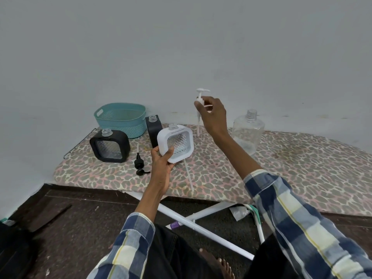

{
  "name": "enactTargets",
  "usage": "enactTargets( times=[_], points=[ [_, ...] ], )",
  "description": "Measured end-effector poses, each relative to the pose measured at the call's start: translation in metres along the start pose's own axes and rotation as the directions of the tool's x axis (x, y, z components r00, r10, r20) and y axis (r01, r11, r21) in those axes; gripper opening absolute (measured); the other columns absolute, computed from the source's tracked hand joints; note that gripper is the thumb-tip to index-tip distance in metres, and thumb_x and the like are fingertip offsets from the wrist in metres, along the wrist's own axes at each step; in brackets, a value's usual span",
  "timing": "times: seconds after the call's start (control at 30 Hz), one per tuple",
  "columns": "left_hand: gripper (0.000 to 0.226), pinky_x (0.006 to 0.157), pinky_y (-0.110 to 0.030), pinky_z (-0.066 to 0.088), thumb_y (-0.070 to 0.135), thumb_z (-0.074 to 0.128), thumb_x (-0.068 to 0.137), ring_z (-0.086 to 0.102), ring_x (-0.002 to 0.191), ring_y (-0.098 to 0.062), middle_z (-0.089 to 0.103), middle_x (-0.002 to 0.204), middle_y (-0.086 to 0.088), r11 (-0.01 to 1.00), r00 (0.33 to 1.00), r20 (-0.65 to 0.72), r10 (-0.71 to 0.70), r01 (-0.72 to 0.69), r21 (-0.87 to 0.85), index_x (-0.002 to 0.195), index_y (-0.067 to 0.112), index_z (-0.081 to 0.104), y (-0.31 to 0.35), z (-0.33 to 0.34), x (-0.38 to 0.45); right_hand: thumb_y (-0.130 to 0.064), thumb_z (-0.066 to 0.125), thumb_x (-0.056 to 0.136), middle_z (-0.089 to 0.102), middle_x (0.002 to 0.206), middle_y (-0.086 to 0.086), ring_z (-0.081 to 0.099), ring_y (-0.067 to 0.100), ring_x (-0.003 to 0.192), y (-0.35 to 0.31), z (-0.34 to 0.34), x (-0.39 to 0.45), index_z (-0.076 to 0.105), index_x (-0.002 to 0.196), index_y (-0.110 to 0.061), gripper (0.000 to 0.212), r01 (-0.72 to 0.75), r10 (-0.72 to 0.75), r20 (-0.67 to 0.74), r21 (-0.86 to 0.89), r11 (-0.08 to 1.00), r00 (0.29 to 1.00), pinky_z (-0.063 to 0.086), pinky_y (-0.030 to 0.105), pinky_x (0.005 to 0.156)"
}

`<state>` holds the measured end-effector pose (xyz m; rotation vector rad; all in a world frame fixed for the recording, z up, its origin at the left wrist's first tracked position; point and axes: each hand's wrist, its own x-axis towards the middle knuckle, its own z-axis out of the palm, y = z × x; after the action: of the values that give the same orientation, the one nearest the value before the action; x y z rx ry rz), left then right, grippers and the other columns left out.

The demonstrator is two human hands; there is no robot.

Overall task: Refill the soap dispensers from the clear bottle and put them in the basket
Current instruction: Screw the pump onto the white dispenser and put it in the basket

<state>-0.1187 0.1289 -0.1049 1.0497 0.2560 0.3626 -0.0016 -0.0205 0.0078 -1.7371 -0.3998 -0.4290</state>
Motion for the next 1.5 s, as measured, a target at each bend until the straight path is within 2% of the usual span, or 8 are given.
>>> enactTargets(
  times=[0.17,0.37,0.57,0.8,1.03,1.13,1.37,1.5],
  points=[
    [0.057,0.107,-0.054,0.055,0.021,0.086,0.084,0.065,0.130,-0.031,0.065,0.134,-0.011,0.998,0.999,0.048,-0.010,0.007,0.060,0.131,0.017,0.052,0.002,0.001,-0.006,-0.028,0.073,0.100,0.078,0.115,-0.004,0.069,0.002,0.094,-0.040,-0.017,-0.008,0.076,0.121,-0.014,0.026,0.105,-0.114,0.060,0.132,0.986,0.992,0.052,0.015,0.085],
    [0.064,0.109,-0.061,0.052,0.025,0.086,0.080,0.065,0.129,-0.031,0.065,0.137,-0.014,0.996,0.997,0.074,0.002,-0.009,0.088,0.133,0.015,0.053,0.003,-0.001,-0.008,-0.022,0.075,0.098,0.079,0.116,-0.003,0.072,0.011,0.099,-0.054,-0.018,-0.010,0.077,0.123,-0.011,0.027,0.129,-0.143,0.068,0.186,0.974,0.987,0.057,0.022,0.091],
    [0.056,0.107,-0.058,0.054,0.020,0.085,0.078,0.064,0.128,-0.031,0.066,0.130,-0.009,0.997,0.996,0.092,0.001,-0.007,0.071,0.124,0.020,0.054,0.004,-0.002,-0.007,-0.022,0.076,0.098,0.077,0.115,-0.004,0.070,0.004,0.092,-0.049,-0.014,-0.013,0.076,0.120,-0.012,0.025,0.122,-0.135,0.086,0.135,0.983,0.987,0.055,0.016,0.086],
    [0.038,0.087,-0.041,0.061,0.005,0.074,0.093,0.066,0.121,-0.027,0.065,0.126,-0.008,0.998,0.995,0.097,0.010,-0.015,0.054,0.121,0.020,0.054,0.005,-0.001,-0.008,-0.021,0.074,0.098,0.077,0.113,-0.005,0.069,0.002,0.091,-0.043,-0.014,-0.015,0.076,0.121,-0.011,0.025,0.131,-0.138,0.155,0.052,0.990,0.978,0.057,0.024,0.089],
    [0.060,0.108,-0.059,0.054,0.020,0.086,0.084,0.064,0.131,-0.035,0.063,0.141,-0.020,1.000,0.994,0.108,0.011,-0.014,0.028,0.136,0.013,0.058,0.004,-0.001,-0.006,-0.016,0.073,0.098,0.072,0.120,-0.005,0.068,0.011,0.104,-0.017,-0.001,-0.044,0.071,0.132,-0.012,0.034,0.047,-0.006,0.427,-0.085,0.995,0.904,0.051,0.026,0.095],
    [0.064,0.107,-0.059,0.054,0.020,0.081,0.083,0.064,0.131,-0.035,0.064,0.141,-0.019,0.999,0.993,0.115,0.016,-0.021,0.042,0.142,0.009,0.059,0.005,-0.001,-0.006,-0.020,0.075,0.097,0.073,0.126,-0.004,0.069,0.011,0.110,-0.011,0.001,-0.048,0.072,0.131,-0.014,0.034,0.013,0.018,0.409,-0.073,0.997,0.912,0.052,0.030,0.102],
    [0.064,0.108,-0.058,0.054,0.019,0.081,0.083,0.064,0.131,-0.032,0.067,0.138,-0.015,0.999,0.994,0.108,0.020,-0.025,0.045,0.143,0.011,0.060,0.005,-0.002,-0.008,-0.041,0.091,0.081,0.068,0.109,-0.008,0.065,0.012,0.105,-0.012,0.004,-0.052,0.064,0.107,-0.018,0.045,-0.103,0.117,0.326,-0.058,0.993,0.938,0.051,0.026,0.084],
    [0.064,0.112,-0.061,0.049,0.017,0.080,0.084,0.062,0.133,-0.035,0.065,0.141,-0.017,1.000,0.995,0.098,0.012,-0.013,0.010,0.144,0.009,0.058,0.006,-0.003,-0.007,-0.046,0.083,0.089,0.066,0.126,-0.007,0.064,0.010,0.112,-0.015,0.000,-0.052,0.064,0.125,-0.024,0.046,-0.145,0.132,0.369,0.007,0.989,0.920,0.051,0.026,0.088]
  ],
)
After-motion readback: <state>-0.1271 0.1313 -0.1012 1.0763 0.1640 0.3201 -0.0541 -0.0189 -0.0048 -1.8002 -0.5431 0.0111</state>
